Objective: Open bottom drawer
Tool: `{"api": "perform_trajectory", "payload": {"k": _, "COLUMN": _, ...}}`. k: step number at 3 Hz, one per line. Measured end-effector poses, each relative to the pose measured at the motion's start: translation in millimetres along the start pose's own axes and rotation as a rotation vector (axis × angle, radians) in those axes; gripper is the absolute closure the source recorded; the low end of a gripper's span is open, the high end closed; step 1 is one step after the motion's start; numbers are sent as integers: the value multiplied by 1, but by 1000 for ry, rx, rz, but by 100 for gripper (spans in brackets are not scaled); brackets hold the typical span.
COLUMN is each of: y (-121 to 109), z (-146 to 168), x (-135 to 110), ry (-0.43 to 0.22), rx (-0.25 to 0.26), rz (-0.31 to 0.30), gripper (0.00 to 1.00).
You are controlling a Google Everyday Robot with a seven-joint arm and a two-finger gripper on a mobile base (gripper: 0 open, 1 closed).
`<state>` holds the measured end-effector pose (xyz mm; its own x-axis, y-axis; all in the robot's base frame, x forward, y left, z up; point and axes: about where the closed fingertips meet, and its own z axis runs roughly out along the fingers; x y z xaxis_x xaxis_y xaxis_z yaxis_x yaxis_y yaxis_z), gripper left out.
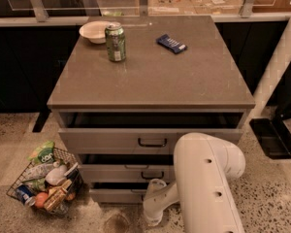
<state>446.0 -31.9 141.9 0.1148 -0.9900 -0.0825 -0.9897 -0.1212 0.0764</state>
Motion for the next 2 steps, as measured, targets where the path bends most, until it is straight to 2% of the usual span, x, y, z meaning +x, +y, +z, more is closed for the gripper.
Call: {"api": "perform_trajectory", "payload": {"k": 2, "y": 0, "z": 0, "x": 0, "ry": 0, "rx": 0, "rz": 0, "gripper": 100}}
